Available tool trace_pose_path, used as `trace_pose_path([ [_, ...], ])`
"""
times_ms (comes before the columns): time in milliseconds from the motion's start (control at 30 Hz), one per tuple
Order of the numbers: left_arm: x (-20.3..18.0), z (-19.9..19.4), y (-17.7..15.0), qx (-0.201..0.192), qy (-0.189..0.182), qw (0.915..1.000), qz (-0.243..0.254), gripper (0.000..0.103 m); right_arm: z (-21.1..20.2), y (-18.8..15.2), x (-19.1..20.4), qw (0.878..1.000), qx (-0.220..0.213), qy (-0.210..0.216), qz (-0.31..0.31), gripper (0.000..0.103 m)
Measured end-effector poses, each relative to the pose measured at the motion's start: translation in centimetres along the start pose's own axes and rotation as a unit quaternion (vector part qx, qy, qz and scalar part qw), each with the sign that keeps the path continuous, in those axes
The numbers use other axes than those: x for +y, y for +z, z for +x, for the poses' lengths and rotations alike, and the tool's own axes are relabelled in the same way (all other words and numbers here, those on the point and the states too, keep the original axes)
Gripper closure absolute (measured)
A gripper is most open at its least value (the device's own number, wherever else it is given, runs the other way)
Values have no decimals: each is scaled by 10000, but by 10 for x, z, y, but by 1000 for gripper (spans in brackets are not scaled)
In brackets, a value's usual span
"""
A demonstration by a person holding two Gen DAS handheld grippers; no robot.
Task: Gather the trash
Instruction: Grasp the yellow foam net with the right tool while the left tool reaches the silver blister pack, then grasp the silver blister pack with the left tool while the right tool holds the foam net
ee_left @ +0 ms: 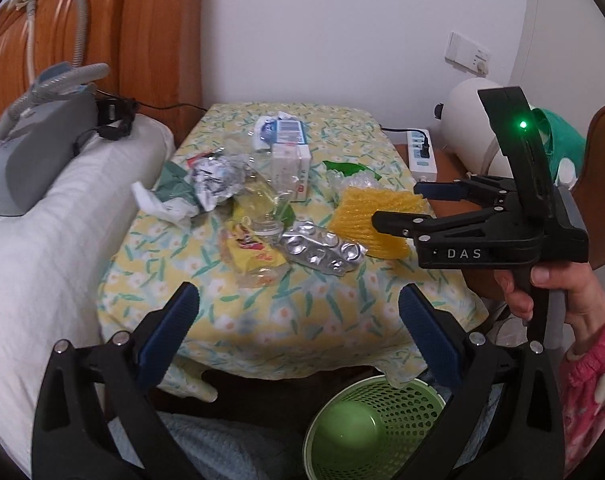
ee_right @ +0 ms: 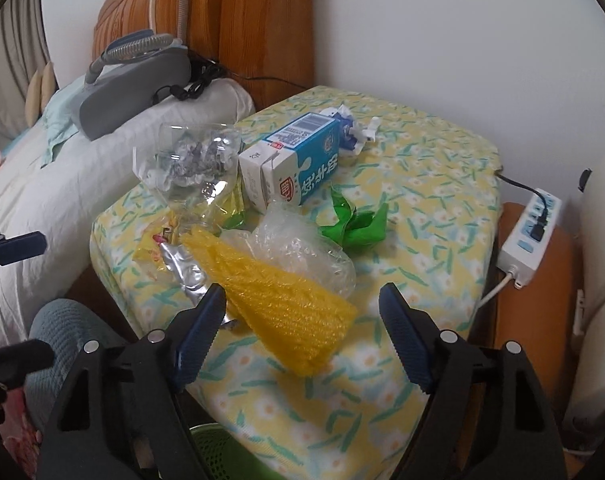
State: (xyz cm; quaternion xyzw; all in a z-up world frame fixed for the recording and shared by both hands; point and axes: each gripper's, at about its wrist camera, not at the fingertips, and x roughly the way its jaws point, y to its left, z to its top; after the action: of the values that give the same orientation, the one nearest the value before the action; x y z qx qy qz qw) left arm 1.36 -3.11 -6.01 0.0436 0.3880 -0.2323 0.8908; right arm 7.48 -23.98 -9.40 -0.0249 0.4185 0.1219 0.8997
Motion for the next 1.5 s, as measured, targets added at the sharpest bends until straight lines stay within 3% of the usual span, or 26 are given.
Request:
trace_pose_path([
  [33, -2, 6, 1, 12, 3, 10000, 2, 8, 3, 0, -1, 10000, 53, 17, -26, 47],
  [100, -4, 17, 5, 42, -55, 10000, -15, 9, 8, 2, -5, 9998, 148, 139, -11, 58],
  [200, -8, 31, 11, 58, -118, 9999, -94, 11, 10, 0, -7, 9997, 177, 188, -35, 84],
  [233, -10, 37, 14, 73, -116, 9999, -94, 11, 10, 0, -9, 9996, 188, 215, -25, 87],
  [467, -18, 74, 23, 310, -47, 9992, -243, 22, -3, -4, -9, 9999, -92, 77, 33, 91],
  [800, -17, 96, 28, 416, 92, 9968, -681, 40, -20, -11, -25, 9967, -433, 118, 677, 91],
  [1233, -23, 98, 31, 256, 308, 9978, -534, 47, -47, -21, -24, 9945, -761, -151, 708, 91],
  [1333, -25, 94, 31, 176, 367, 9981, -458, 57, -55, -24, -20, 9939, -832, -203, 689, 91],
  [1367, -25, 93, 32, 172, 365, 9982, -453, 70, -57, -25, -19, 9937, -856, -221, 682, 91],
  [1500, -24, 94, 35, 199, 333, 9984, -418, 70, -67, -30, -16, 9927, -934, -272, 717, 91],
])
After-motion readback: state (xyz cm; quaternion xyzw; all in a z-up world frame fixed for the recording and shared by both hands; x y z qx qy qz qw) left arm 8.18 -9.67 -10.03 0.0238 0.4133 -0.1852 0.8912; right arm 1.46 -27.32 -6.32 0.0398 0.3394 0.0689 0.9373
